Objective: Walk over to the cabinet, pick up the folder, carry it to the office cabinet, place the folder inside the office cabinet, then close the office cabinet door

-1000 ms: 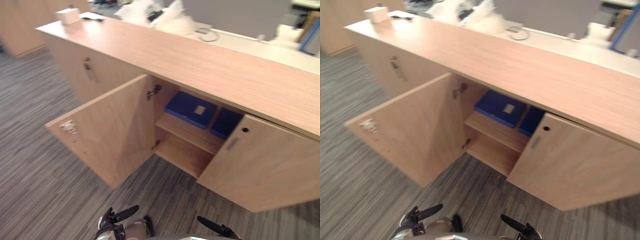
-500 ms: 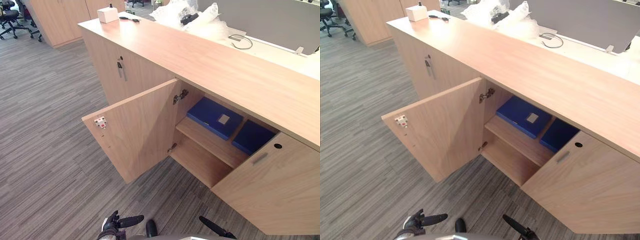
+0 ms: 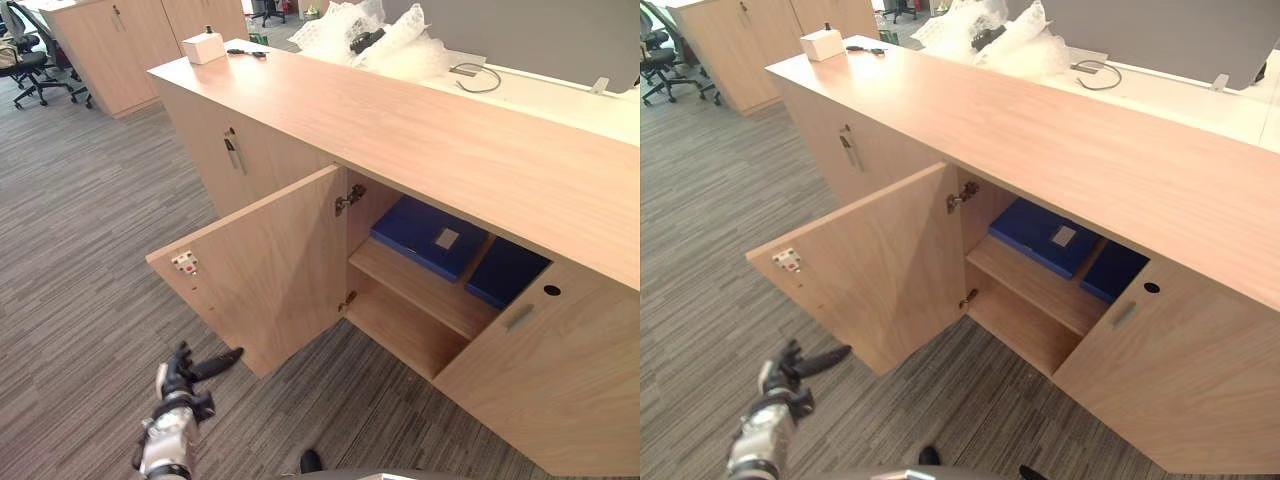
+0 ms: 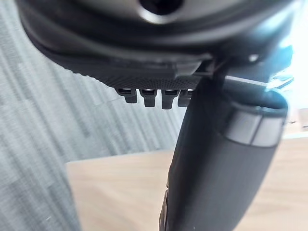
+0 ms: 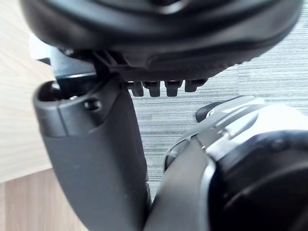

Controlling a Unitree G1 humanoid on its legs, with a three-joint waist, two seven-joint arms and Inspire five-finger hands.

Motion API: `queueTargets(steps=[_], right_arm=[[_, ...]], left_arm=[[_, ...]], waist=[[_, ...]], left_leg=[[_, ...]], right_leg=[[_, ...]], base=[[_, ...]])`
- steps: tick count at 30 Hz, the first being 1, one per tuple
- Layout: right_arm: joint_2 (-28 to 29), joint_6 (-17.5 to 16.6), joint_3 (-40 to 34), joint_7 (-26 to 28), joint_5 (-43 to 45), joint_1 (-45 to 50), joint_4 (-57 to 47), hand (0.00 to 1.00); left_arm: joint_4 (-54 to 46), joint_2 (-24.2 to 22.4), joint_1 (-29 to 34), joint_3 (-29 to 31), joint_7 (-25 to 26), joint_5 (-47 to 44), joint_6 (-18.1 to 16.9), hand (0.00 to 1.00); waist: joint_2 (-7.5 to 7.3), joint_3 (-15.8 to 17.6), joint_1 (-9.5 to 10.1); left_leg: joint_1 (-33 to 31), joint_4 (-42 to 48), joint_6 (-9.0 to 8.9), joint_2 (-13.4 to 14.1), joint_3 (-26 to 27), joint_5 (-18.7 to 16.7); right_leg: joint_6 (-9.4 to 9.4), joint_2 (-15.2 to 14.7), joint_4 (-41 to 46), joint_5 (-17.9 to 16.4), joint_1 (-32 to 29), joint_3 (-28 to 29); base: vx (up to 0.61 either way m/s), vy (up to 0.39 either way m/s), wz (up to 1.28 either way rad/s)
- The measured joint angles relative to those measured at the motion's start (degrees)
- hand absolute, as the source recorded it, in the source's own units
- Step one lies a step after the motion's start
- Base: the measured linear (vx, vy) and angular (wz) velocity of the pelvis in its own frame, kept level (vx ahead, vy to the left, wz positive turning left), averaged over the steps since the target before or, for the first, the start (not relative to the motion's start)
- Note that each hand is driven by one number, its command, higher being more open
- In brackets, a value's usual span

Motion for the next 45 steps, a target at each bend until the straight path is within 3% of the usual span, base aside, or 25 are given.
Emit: queueTargets(steps=[4, 5, 6, 7, 8, 9, 12, 15, 19, 21, 24, 29, 32, 34, 37, 40, 42, 45], right_arm=[[0.10, 0.10, -1.80, 0.49, -0.23, 0.46, -0.04, 1.00], [-0.14, 0.09, -2.08, 0.71, -0.23, 0.70, -0.04, 1.00], [-0.60, 0.02, -2.56, 0.99, -0.22, 0.78, -0.09, 1.00], [-0.66, -0.19, -2.81, 1.18, -0.22, 0.48, -0.21, 1.00], [-0.35, -0.25, -2.81, 1.25, -0.20, 0.29, -0.22, 1.00], [0.04, -0.25, -3.07, 1.28, -0.16, 0.19, -0.07, 1.00], [-0.88, -0.15, -3.46, 1.35, -0.11, 0.49, -0.21, 1.00], [-1.02, -0.17, -3.38, 1.32, 0.06, 2.34, -0.26, 1.00], [-0.74, -0.59, -2.77, 1.36, 0.12, 2.73, -0.68, 1.00], [-0.02, -0.73, -2.77, 1.37, 0.39, 2.72, -0.67, 1.00], [0.83, -0.80, -2.75, 1.51, 1.10, 2.72, -0.64, 1.00], [0.56, -1.05, -0.65, 1.83, 2.14, 2.72, -0.67, 1.00], [0.08, -1.56, 1.64, 1.85, 2.14, 2.80, -0.63, 1.00], [-0.52, -1.62, 3.49, 1.85, 2.14, 2.85, -0.52, 1.00], [-1.60, -2.00, 6.19, 1.88, 2.12, 2.84, -0.02, 1.00], [-2.73, -2.41, 9.96, 2.51, 2.11, 1.49, 1.07, 1.00], [-3.34, -2.88, 12.47, 3.09, 2.04, 0.90, 1.06, 1.00], [-3.82, -2.98, 14.74, 3.71, 1.78, -0.31, 1.10, 1.00]], left_arm=[[-1.20, 6.11, -2.75, 1.53, 1.19, 0.02, 0.79, 1.00], [-1.65, 6.86, -3.53, 1.54, 1.45, 0.02, 0.80, 1.00], [-2.01, 7.43, -4.31, 1.66, 1.69, 0.02, 0.80, 1.00], [-2.05, 7.99, -5.52, 2.32, 2.01, 0.02, 0.81, 1.00], [-2.05, 8.49, -6.92, 2.45, 2.36, -0.26, 0.81, 1.00], [-2.01, 8.79, -8.69, 2.21, 2.29, -1.68, 0.80, 1.00], [-1.85, 8.38, -9.52, 0.34, 2.20, -5.68, 0.92, 1.00], [-1.86, 8.38, -10.44, -0.30, 2.70, -8.33, 1.16, 1.00], [-3.18, 9.93, -10.58, -4.07, 2.53, -11.27, 0.54, 1.00], [-4.32, 12.54, -10.59, -8.00, 2.18, -12.37, -0.10, 1.00], [-4.94, 14.11, -10.59, -10.62, 1.69, -14.43, -0.76, 1.00], [-7.21, 13.50, -9.08, -14.04, 1.53, -16.30, -2.14, 1.00], [-12.54, 11.80, -4.25, -17.10, 1.46, -16.75, -3.49, 1.00], [-15.13, 11.75, -1.84, -21.29, 1.38, -16.77, -3.53, 1.00], [-17.87, 14.87, 1.84, -33.40, -1.00, -17.21, -3.33, 1.00], [-19.41, 22.04, 3.82, -49.12, -8.45, -19.57, -1.86, 1.00], [-22.81, 24.27, 3.78, -57.81, -17.05, -23.06, -1.52, 1.00], [-25.97, 23.12, 2.41, -64.61, -23.48, -29.58, -0.20, 1.00]], waist=[[1.00, -0.59, 0.11], [1.87, -0.86, 0.11], [2.93, -1.13, 0.18], [3.21, -1.37, 0.21], [2.57, -1.43, 0.25], [1.47, -1.32, -0.15], [3.11, -1.77, -0.18], [3.55, -1.96, 0.16], [2.71, -1.76, 0.99], [1.19, -1.75, 1.61], [0.12, -1.83, 1.64], [-0.09, -1.54, 1.92], [-0.10, -1.52, 2.23], [-0.11, -1.52, 2.95], [-0.01, -1.59, 4.34], [0.33, -1.78, 4.80], [0.49, -1.92, 4.03], [0.51, -2.04, 1.46]], left_leg=[[1.41, 0.30, -0.04, 2.30, -0.05, 0.02], [1.65, 0.31, -0.06, 3.47, -0.17, 0.03], [1.64, 0.31, -0.23, 4.69, -0.27, 0.14], [1.63, 0.31, -0.64, 5.35, -0.10, 0.40], [1.46, 0.26, -1.26, 5.02, -0.11, 0.52], [1.52, -0.02, -2.90, 4.40, -0.43, 0.73], [1.56, -0.07, -3.94, 5.17, 0.17, 1.41], [1.39, -0.07, -4.50, 5.82, -0.04, 1.78], [1.06, -0.07, -4.60, 5.73, -0.35, 1.84], [0.71, -0.06, -4.59, 5.30, -0.41, 1.85], [0.72, -0.06, -4.58, 4.57, -0.33, 1.84], [0.70, -0.08, -4.40, 3.55, -0.34, 1.84], [0.58, -0.09, -3.96, 3.06, -0.54, 1.60], [0.28, -0.09, -3.67, 2.70, -0.87, 1.68], [-0.60, -0.08, -2.78, 1.63, -2.30, 1.94], [-1.83, -0.06, -1.74, 0.83, -2.42, 2.02], [-1.93, -0.06, -0.80, 0.06, -1.97, 1.78], [-1.91, -0.06, -0.22, -0.36, -0.99, 1.42]], right_leg=[[-1.09, 1.97, 1.27, 2.19, 0.42, 0.58], [-1.20, 2.45, 3.33, 2.41, -0.62, 1.00], [-1.24, 3.01, 4.78, 0.64, -1.78, 1.56], [-1.52, 3.46, -0.28, -2.31, -1.84, 1.66], [-1.64, 3.14, -4.84, -0.45, -2.30, 1.74], [0.13, 1.85, -5.81, 1.36, -2.56, 2.15], [0.25, 2.73, -6.95, 0.33, -2.50, 3.05], [0.05, 3.63, -7.36, 0.18, -2.39, 2.90], [0.17, 3.42, -7.34, 0.24, -2.48, 2.72], [0.56, 2.92, -7.32, 0.46, -2.70, 2.59], [1.20, 2.10, -7.02, 0.65, -2.74, 2.50], [1.88, 1.04, -6.92, 1.03, -2.76, 2.41], [2.25, 0.48, -6.67, 0.89, -2.96, 2.29], [2.68, 0.14, -6.44, 0.83, -3.13, 1.89], [3.57, -0.67, -6.19, 0.86, -3.37, 0.55], [4.49, -1.57, -5.72, 1.32, -4.64, 0.39], [4.85, -2.06, -5.86, 1.82, -4.86, 0.86], [4.77, -2.55, -6.53, 2.42, -5.02, 1.74]], base=[[0.08, -0.068, -0.03], [0.04, -0.049, -0.06], [0.02, -0.074, -0.14], [-0.02, -0.105, -0.12], [-0.05, -0.110, 0.05], [-0.07, -0.143, 0.12], [-0.06, -0.164, -0.17], [-0.03, -0.109, 0.00], [-0.02, -0.015, 0.07], [-0.01, 0.048, 0.06], [-0.01, 0.058, 0.04], [-0.06, 0.078, 0.03], [-0.07, 0.060, 0.07], [-0.05, 0.051, 0.15], [-0.04, 0.060, 0.28], [-0.03, 0.099, 0.07], [-0.02, 0.095, -0.09], [-0.02, 0.082, -0.20]])
